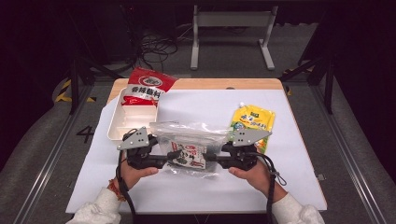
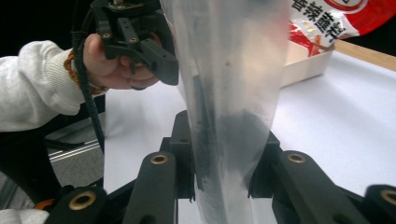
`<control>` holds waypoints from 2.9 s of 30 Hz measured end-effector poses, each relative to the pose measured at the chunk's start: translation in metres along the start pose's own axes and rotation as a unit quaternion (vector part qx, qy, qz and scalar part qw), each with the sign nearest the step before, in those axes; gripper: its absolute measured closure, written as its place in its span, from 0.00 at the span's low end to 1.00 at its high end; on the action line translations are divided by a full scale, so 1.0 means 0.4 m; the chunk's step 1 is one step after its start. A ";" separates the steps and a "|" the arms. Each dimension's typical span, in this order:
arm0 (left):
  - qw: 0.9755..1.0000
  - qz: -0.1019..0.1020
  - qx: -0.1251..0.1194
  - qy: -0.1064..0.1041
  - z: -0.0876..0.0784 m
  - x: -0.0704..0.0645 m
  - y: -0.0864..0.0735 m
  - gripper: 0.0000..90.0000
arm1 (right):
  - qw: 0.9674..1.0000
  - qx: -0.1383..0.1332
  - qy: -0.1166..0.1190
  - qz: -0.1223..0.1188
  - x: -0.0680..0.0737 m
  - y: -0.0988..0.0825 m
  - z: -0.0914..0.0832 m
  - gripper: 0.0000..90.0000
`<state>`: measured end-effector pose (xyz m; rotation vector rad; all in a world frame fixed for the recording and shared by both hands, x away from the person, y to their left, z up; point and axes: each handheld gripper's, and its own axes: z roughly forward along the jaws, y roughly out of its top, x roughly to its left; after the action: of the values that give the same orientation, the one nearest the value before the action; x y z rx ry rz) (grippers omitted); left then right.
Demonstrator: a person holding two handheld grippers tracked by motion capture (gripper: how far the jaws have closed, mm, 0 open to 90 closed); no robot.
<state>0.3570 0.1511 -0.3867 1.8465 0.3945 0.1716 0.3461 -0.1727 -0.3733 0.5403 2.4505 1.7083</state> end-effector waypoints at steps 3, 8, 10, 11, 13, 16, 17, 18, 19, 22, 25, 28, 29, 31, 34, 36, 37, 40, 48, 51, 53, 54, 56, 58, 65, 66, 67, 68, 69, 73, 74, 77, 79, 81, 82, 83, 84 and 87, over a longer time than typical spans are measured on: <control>1.000 0.005 0.003 -0.005 0.011 -0.007 0.007 0.51 | 1.000 0.000 0.000 0.002 -0.001 0.000 0.001 0.77; 1.000 0.004 0.008 0.002 0.019 -0.005 0.015 0.59 | 1.000 -0.003 -0.008 0.009 -0.004 -0.001 0.000 0.76; 1.000 0.014 0.012 0.006 0.019 -0.008 0.017 0.70 | 1.000 -0.003 -0.015 0.015 -0.007 -0.003 0.001 0.74; 1.000 0.025 0.010 0.000 0.018 -0.018 0.020 0.75 | 0.999 -0.002 -0.028 0.023 -0.014 -0.005 0.001 0.71; 0.999 0.035 0.012 -0.009 0.018 -0.026 0.023 0.81 | 0.999 -0.006 -0.032 0.032 -0.020 -0.008 -0.001 0.67; 0.999 0.038 0.014 -0.016 0.022 -0.035 0.023 0.87 | 0.998 -0.005 -0.043 0.039 -0.023 -0.009 0.001 0.59; 0.999 0.039 0.016 -0.019 0.024 -0.039 0.022 0.87 | 0.998 -0.005 -0.043 0.039 -0.023 -0.009 0.001 0.59; 0.999 0.044 0.015 -0.026 0.025 -0.040 0.020 0.88 | 0.998 -0.002 -0.046 0.037 -0.022 -0.011 0.003 0.56; 0.999 0.045 0.014 -0.025 0.024 -0.041 0.019 0.89 | 0.998 -0.001 -0.047 0.039 -0.023 -0.012 0.003 0.50; 0.999 0.042 0.007 -0.024 0.018 -0.043 0.019 0.89 | 0.997 0.007 -0.063 0.043 -0.026 -0.014 -0.006 0.42; 0.999 0.032 -0.010 -0.017 -0.002 -0.035 0.020 0.90 | 0.996 0.027 -0.080 0.033 -0.023 -0.025 -0.031 0.33; 0.999 0.035 -0.019 -0.008 -0.024 -0.030 0.026 0.90 | 0.993 0.052 -0.101 0.016 -0.013 -0.044 -0.052 0.31; 0.999 0.035 -0.019 -0.008 -0.024 -0.030 0.026 0.90 | 0.993 0.052 -0.101 0.016 -0.013 -0.044 -0.052 0.31; 0.999 0.038 -0.029 0.005 -0.046 -0.027 0.034 0.90 | 0.989 0.077 -0.124 -0.002 -0.002 -0.066 -0.072 0.29; 0.998 0.037 -0.040 0.015 -0.069 -0.024 0.042 0.90 | 0.985 0.095 -0.141 -0.021 0.012 -0.086 -0.092 0.28; 0.998 0.037 -0.047 0.023 -0.086 -0.021 0.048 0.90 | 0.984 0.103 -0.143 -0.033 0.022 -0.097 -0.105 0.27; 0.998 0.037 -0.047 0.023 -0.086 -0.021 0.048 0.90 | 0.984 0.103 -0.143 -0.033 0.022 -0.097 -0.105 0.27; 0.996 0.040 -0.064 0.038 -0.121 -0.013 0.059 0.90 | 0.974 0.127 -0.171 -0.071 0.044 -0.119 -0.125 0.26; 0.992 0.052 -0.086 0.072 -0.200 0.011 0.080 0.90 | 0.965 0.136 -0.207 -0.082 0.039 -0.176 -0.171 0.25; 0.990 0.056 -0.093 0.091 -0.234 0.026 0.089 0.90 | 0.964 0.137 -0.215 -0.072 0.030 -0.191 -0.182 0.25; 0.988 0.061 -0.093 0.107 -0.257 0.036 0.098 0.90 | 0.963 0.139 -0.220 -0.066 0.022 -0.200 -0.187 0.25; 0.988 0.061 -0.093 0.107 -0.257 0.036 0.098 0.90 | 0.963 0.139 -0.220 -0.066 0.022 -0.200 -0.187 0.25; 0.986 0.072 -0.084 0.124 -0.284 0.052 0.109 0.90 | 0.960 0.148 -0.231 -0.061 0.011 -0.211 -0.187 0.25; 0.984 0.072 -0.081 0.141 -0.302 0.065 0.116 0.89 | 0.960 0.149 -0.231 -0.059 0.008 -0.213 -0.186 0.25; 0.979 0.072 -0.065 0.178 -0.344 0.134 0.137 0.89 | 0.961 0.150 -0.226 -0.057 0.007 -0.215 -0.176 0.25; 0.979 0.074 -0.061 0.181 -0.345 0.142 0.138 0.89 | 0.961 0.152 -0.222 -0.056 0.008 -0.216 -0.172 0.25; 0.978 0.074 -0.052 0.188 -0.347 0.165 0.140 0.89 | 0.961 0.154 -0.221 -0.057 0.008 -0.217 -0.169 0.25; 0.978 0.074 -0.052 0.188 -0.347 0.165 0.140 0.89 | 0.961 0.154 -0.221 -0.057 0.008 -0.217 -0.169 0.25; 0.977 0.076 -0.040 0.194 -0.347 0.187 0.142 0.89 | 0.961 0.157 -0.219 -0.058 0.009 -0.218 -0.164 0.25; 0.976 0.077 -0.021 0.202 -0.337 0.226 0.142 0.89 | 0.962 0.156 -0.217 -0.055 0.009 -0.218 -0.161 0.25; 0.976 0.074 -0.016 0.205 -0.333 0.233 0.141 0.89 | 0.962 0.156 -0.216 -0.055 0.009 -0.218 -0.161 0.25; 0.975 0.072 -0.009 0.209 -0.327 0.250 0.139 0.89 | 0.963 0.155 -0.216 -0.052 0.008 -0.219 -0.162 0.25; 0.973 0.070 0.002 0.218 -0.318 0.272 0.134 0.89 | 0.962 0.157 -0.216 -0.052 0.008 -0.221 -0.161 0.25; 0.972 0.065 0.008 0.225 -0.311 0.287 0.128 0.89 | 0.963 0.160 -0.212 -0.053 0.008 -0.223 -0.159 0.25; 0.972 0.065 0.012 0.224 -0.307 0.293 0.125 0.89 | 0.963 0.160 -0.212 -0.052 0.008 -0.223 -0.158 0.25; 0.972 0.065 0.012 0.224 -0.307 0.293 0.125 0.89 | 0.963 0.160 -0.212 -0.052 0.008 -0.223 -0.158 0.25; 0.973 0.061 0.012 0.223 -0.300 0.298 0.122 0.89 | 0.963 0.160 -0.210 -0.051 0.009 -0.224 -0.158 0.25; 0.972 0.066 0.023 0.223 -0.276 0.313 0.120 0.89 | 0.964 0.160 -0.208 -0.049 0.008 -0.225 -0.156 0.25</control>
<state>0.4479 0.2817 -0.3172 1.8737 0.5886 0.6802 0.3047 -0.2544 -0.4335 0.7124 2.3939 1.0321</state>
